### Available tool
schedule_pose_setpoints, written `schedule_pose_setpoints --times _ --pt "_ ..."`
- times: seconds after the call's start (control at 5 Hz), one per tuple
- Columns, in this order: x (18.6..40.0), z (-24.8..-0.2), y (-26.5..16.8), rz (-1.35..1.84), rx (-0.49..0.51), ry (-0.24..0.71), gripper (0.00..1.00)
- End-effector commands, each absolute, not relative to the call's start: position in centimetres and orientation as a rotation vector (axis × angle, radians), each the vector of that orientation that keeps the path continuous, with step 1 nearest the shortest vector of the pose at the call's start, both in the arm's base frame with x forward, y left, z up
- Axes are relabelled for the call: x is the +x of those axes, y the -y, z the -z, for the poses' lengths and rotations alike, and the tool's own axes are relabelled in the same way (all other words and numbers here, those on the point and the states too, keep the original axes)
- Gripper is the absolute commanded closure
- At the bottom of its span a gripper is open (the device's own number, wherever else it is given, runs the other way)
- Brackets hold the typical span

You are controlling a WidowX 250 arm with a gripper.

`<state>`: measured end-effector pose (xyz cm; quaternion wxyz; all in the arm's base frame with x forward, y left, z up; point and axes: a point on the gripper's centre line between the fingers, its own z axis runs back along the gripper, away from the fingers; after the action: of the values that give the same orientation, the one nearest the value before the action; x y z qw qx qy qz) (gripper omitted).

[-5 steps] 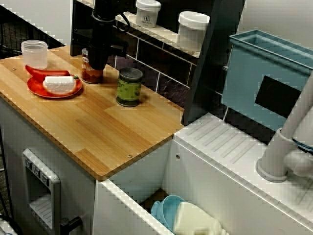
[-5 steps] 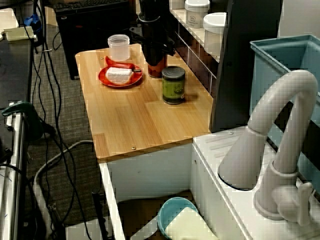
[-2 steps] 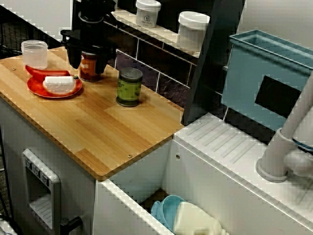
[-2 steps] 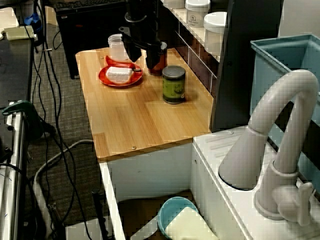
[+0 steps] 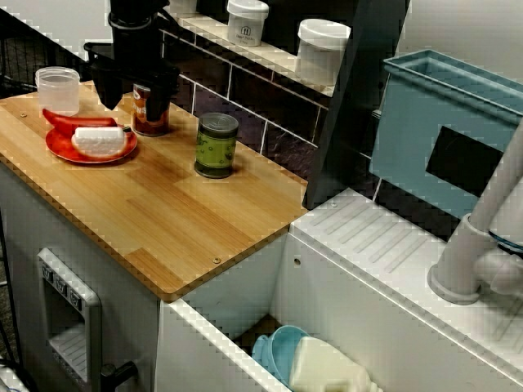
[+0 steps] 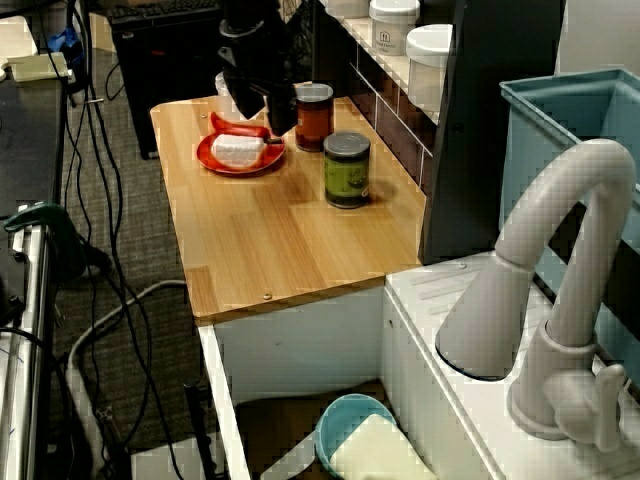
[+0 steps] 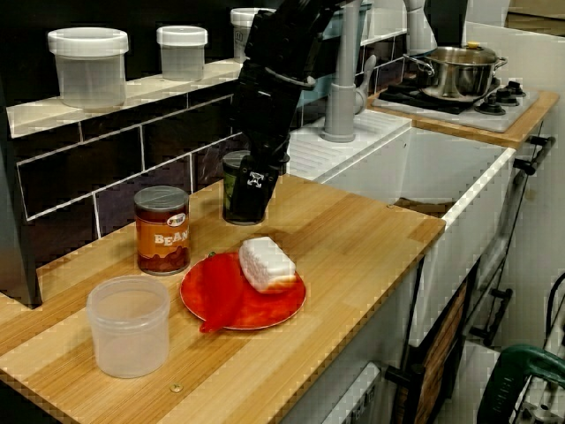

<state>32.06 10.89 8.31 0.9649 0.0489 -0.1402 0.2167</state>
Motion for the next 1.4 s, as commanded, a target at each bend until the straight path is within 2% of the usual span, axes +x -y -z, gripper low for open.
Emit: schedule_pose_setpoints --times 0.0,0.2,0.6,1.2 --pt "32.2 -9.7 -13.6 -0.168 0.047 0.420 0.00" --pt "32.9 -9.3 -14.1 -0.026 0.007 0.428 0.00" --pt "32.9 -9.5 -13.9 0.016 0.027 0.444 0.00" --pt "32.8 -9.5 -12.9 0.110 0.040 0.371 0.00"
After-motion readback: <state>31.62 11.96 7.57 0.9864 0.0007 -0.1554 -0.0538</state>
